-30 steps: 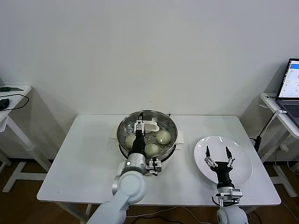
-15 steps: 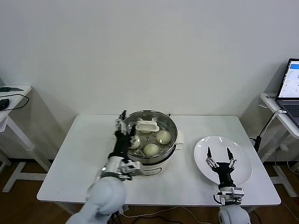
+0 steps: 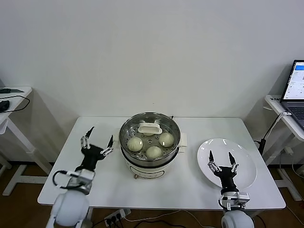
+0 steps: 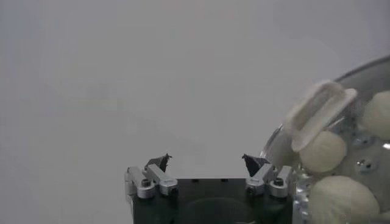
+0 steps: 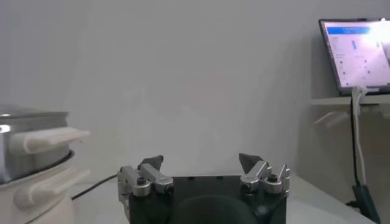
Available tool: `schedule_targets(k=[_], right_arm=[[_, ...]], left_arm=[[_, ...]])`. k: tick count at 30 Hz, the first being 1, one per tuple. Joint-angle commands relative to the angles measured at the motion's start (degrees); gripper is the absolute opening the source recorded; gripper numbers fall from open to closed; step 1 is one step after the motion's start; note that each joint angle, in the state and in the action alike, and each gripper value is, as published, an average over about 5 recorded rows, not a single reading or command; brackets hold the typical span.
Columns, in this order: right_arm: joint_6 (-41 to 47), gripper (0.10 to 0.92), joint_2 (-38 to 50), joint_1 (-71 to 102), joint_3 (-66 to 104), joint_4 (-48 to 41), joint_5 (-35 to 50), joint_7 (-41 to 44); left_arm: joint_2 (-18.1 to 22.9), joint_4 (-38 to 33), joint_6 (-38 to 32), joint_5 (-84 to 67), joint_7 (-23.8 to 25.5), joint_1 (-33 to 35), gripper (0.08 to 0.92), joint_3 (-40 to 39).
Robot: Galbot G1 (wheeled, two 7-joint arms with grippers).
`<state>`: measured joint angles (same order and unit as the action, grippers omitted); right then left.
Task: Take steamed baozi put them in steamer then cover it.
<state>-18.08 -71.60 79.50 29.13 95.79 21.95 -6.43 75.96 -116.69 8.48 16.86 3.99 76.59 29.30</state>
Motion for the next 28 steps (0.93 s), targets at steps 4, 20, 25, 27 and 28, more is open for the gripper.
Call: schedule_targets(k=[4, 20, 25, 27, 28], right_arm=[[0.10, 0.823, -0.21, 1.24, -0.22, 2.08, 0.42, -0.39], [0.06, 0.823, -1.41, 2.15, 0.32, 0.67, -2.55, -1.31], [-0.35, 0.823, -1.59, 2.08, 0.26, 0.50, -2.87, -1.82], [-0.70, 0.823, -1.57, 2.06, 0.27, 0.36, -2.94, -1.79], [-0.89, 0.823, -1.56, 2.04, 0.28, 0.29, -2.99, -1.78]], left_arm=[[3.16, 5.62, -20.45, -15.99, 3.12, 10.26, 0.823, 11.55], [3.44, 5.14, -22.07, -13.68, 3.03, 11.46, 0.823, 10.70], [3.36, 5.28, -22.19, -12.96, 2.72, 11.58, 0.823, 10.20], [3.36, 5.29, -22.15, -12.86, 2.58, 11.60, 0.823, 10.07], [3.37, 5.28, -22.13, -12.86, 2.53, 11.61, 0.823, 10.04]])
